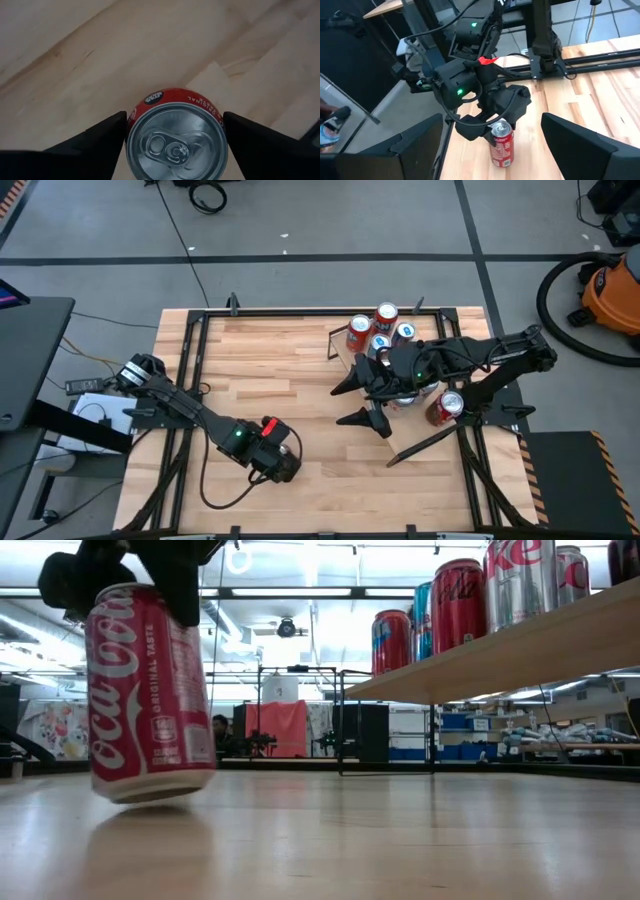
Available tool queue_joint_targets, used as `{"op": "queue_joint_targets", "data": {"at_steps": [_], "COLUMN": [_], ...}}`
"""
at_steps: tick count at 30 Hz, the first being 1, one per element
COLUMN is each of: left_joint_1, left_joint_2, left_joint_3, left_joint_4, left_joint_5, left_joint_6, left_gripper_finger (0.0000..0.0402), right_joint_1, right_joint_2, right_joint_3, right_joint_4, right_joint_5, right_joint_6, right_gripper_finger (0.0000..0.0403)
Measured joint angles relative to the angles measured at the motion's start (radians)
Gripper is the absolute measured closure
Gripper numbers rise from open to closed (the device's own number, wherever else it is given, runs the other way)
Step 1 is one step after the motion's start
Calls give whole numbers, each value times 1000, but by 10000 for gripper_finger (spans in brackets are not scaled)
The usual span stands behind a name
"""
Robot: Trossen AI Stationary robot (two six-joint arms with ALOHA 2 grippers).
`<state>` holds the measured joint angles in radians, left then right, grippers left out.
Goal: Place canned beverage on shelf
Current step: Put the red soda can aligned with the other red soda can on the shelf
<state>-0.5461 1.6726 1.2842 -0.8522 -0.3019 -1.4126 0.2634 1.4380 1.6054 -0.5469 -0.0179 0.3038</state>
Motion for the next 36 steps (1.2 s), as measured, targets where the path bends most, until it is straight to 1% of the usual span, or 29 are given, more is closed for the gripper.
{"op": "queue_joint_targets", "data": {"at_steps": [4,6,13,22,26,28,33,36], "left_joint_1": [0,7,51,68,67,67,65,64], "left_joint_2": [0,0,-13,-72,-74,-74,-74,-74], "left_joint_3": [0,0,0,0,1,1,1,1], "left_joint_4": [6,6,12,42,75,86,44,22], "left_joint_5": [-5,-4,56,70,72,91,137,172], "left_joint_6": [35,58,236,504,598,637,786,840], "left_gripper_finger": [25,9,15,15,15,15,15,15], "right_joint_1": [0,0,0,-1,-1,3,8,9], "right_joint_2": [0,0,0,0,0,0,-1,-1], "right_joint_3": [0,0,0,0,0,-2,-3,-3], "right_joint_4": [0,0,0,-1,-1,0,-6,-6], "right_joint_5": [-2,-2,19,50,66,84,103,107], "right_joint_6": [5,6,7,25,38,43,45,56], "right_gripper_finger": [55,55,55,55,55,55,55,55]}}
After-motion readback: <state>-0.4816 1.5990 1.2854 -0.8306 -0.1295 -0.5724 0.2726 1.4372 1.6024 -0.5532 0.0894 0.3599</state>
